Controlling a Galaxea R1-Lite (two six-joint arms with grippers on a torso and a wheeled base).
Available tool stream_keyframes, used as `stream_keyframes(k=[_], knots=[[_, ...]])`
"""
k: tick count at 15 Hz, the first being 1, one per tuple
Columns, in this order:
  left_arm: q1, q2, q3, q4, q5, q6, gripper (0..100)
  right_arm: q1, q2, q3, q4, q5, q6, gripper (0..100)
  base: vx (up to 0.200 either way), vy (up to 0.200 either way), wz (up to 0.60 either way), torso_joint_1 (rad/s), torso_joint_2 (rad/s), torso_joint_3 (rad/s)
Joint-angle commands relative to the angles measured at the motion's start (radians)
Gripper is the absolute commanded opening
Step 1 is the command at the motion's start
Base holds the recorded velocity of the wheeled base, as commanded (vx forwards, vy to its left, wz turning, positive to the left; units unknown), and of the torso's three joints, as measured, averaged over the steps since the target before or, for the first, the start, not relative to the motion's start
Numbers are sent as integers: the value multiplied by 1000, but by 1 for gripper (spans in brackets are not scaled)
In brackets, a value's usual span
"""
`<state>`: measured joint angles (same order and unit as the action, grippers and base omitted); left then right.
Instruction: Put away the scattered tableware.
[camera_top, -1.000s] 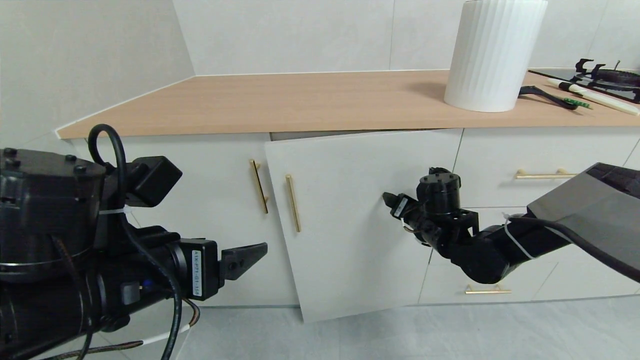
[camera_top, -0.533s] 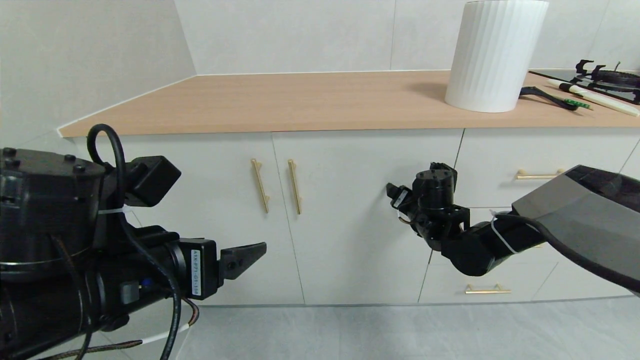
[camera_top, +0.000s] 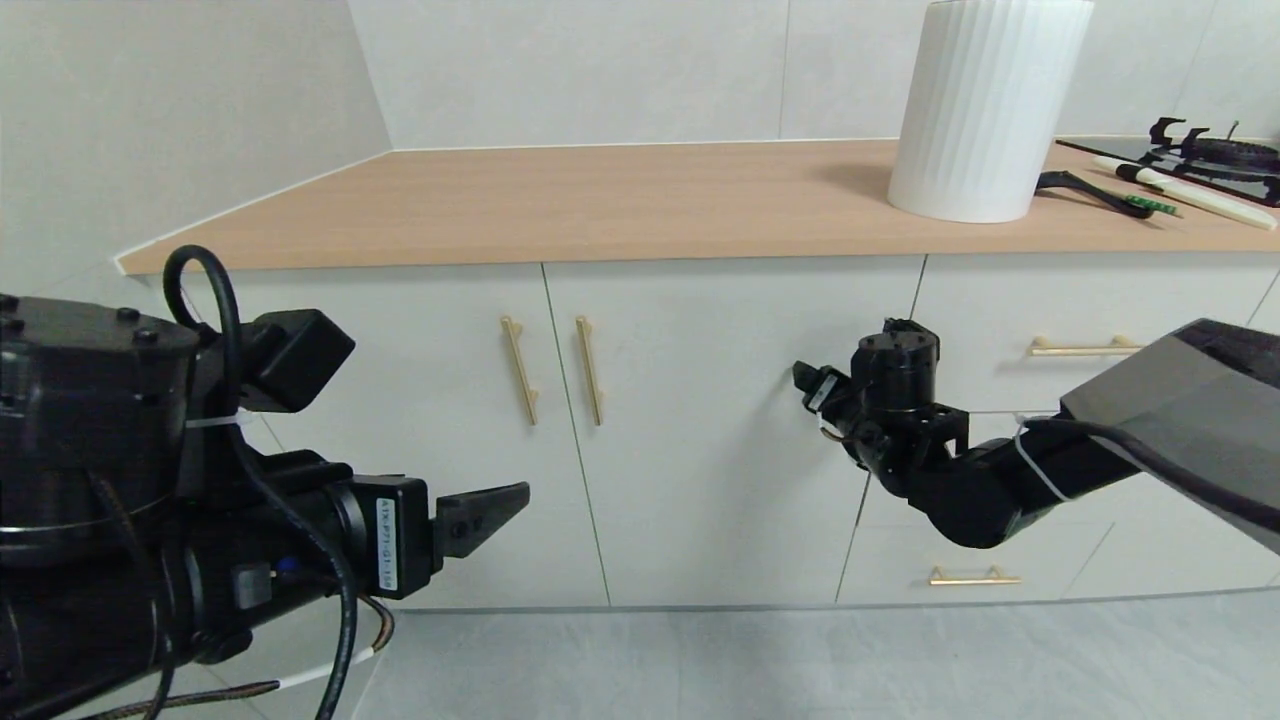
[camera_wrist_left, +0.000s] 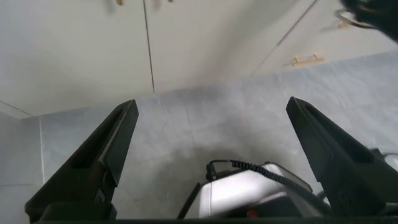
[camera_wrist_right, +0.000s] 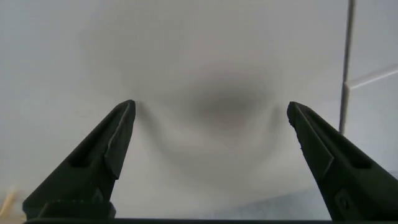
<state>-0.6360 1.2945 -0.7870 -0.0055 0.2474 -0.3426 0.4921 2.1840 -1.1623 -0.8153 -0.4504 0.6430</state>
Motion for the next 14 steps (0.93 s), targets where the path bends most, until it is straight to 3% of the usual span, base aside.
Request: stream_keyframes(k=[1, 3, 7, 8, 11, 12, 14], knots=[[62, -72, 42, -1, 10, -3, 100, 16, -244, 170, -1, 42, -91, 100, 0, 0, 0, 0, 0, 0], [131, -215, 132, -11, 13, -3, 100, 13, -448, 320, -4, 42, -161, 100, 0, 0, 0, 0, 0, 0], [213, -589, 302, -5, 19, 10, 100, 14, -837, 633, -4, 21, -316, 100, 0, 0, 0, 0, 0, 0], [268, -744, 344, 9, 19, 62, 100, 14, -1034, 765, -2, 10, -393, 100, 0, 0, 0, 0, 0, 0], [357, -991, 417, 96, 13, 243, 100, -21, -1400, 920, 77, -42, -554, 100, 0, 0, 0, 0, 0, 0], [394, -1043, 445, 111, 15, 290, 100, -116, -1511, 974, 110, -34, -609, 100, 0, 0, 0, 0, 0, 0], [441, -1123, 471, 111, 13, 349, 100, -222, -1722, 1007, 211, 27, -680, 100, 0, 0, 0, 0, 0, 0]])
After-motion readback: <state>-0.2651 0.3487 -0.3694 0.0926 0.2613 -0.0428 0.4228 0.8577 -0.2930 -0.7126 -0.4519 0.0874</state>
